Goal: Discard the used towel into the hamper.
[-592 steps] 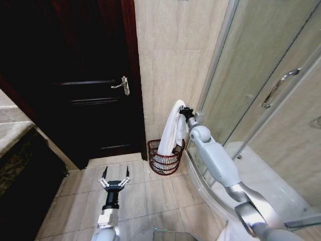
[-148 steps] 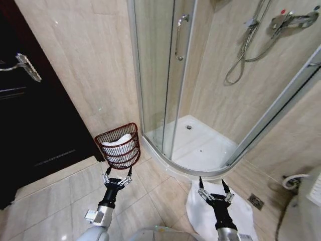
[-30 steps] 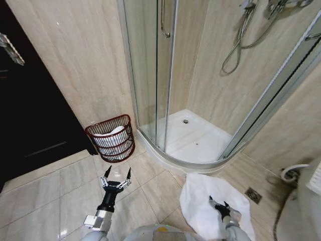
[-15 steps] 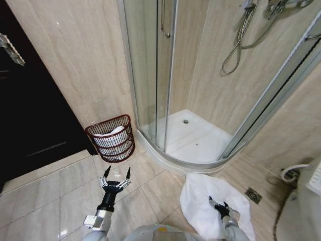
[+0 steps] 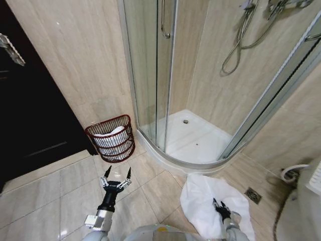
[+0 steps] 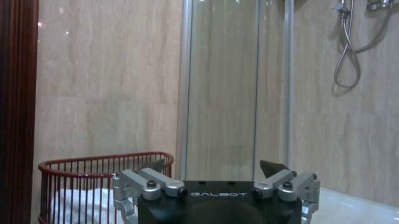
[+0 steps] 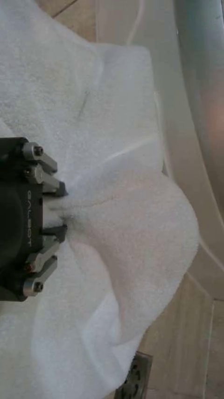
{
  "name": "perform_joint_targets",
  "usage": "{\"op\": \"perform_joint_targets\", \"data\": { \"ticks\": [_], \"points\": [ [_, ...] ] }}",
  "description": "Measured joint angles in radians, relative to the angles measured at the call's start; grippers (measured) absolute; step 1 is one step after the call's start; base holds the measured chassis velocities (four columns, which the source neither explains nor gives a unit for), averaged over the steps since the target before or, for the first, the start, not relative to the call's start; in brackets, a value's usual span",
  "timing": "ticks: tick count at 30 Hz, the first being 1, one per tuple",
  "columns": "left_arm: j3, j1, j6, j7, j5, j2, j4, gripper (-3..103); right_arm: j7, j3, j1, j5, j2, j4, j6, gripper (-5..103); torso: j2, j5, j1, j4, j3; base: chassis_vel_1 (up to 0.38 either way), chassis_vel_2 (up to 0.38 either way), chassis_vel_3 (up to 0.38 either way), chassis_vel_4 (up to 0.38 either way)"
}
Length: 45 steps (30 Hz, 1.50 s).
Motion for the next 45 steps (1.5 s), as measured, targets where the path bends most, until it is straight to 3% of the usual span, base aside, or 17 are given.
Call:
{"op": "perform_joint_targets", "data": {
  "ticks": [3,7,11,18,25,33,37,45],
  "points": [
    [0.000,0.003,-0.001,0.000,0.000,0.000,-0.003,100,-0.001,0.000,-0.001,0.002,0.000,0.000,0.001,25,0.000,0.0000,0.000,0.0000,0.000,0.000,0.000,0.000,0.000],
    [0.003,0.008,-0.004,0.000,0.000,-0.001,-0.008,100,-0.002,0.002,-0.010,0.004,0.003,0.017,0.001,5,0.000,0.0000,0.000,0.0000,0.000,0.000,0.000,0.000,0.000],
    [0.004,0.013,-0.007,0.000,0.000,-0.001,-0.012,100,0.002,0.003,-0.027,0.020,0.003,0.057,0.007,2,0.001,0.0001,0.000,-0.0001,0.000,0.000,0.000,0.000,0.000],
    [0.006,0.017,-0.015,-0.001,0.000,-0.001,-0.014,100,0.031,0.006,-0.101,0.051,0.010,0.220,0.033,2,0.001,-0.0001,0.000,0.0001,0.001,0.000,0.000,0.000,0.000],
    [0.012,0.016,-0.018,-0.001,0.001,-0.001,-0.015,100,0.046,0.053,-0.210,-0.005,0.032,0.463,0.075,2,0.001,0.0000,0.000,0.0001,0.001,0.000,0.000,0.000,0.000],
    [0.023,0.006,-0.019,-0.002,0.001,-0.001,-0.011,100,0.074,0.167,-0.393,-0.105,0.052,0.882,0.093,2,0.001,-0.0006,0.000,-0.0002,0.001,0.000,0.000,0.000,0.000],
    [0.027,0.000,-0.018,-0.002,0.002,-0.001,-0.011,100,0.078,0.190,-0.424,-0.122,0.054,0.982,0.091,2,0.001,0.0002,0.000,-0.0002,0.001,0.000,0.000,0.000,0.000],
    [0.030,-0.013,-0.013,-0.002,-0.002,0.000,-0.009,100,0.096,0.255,-0.424,-0.138,0.038,1.323,-0.046,2,0.001,-0.0001,0.000,0.0000,0.001,0.000,0.000,0.000,0.000]
  ]
}}
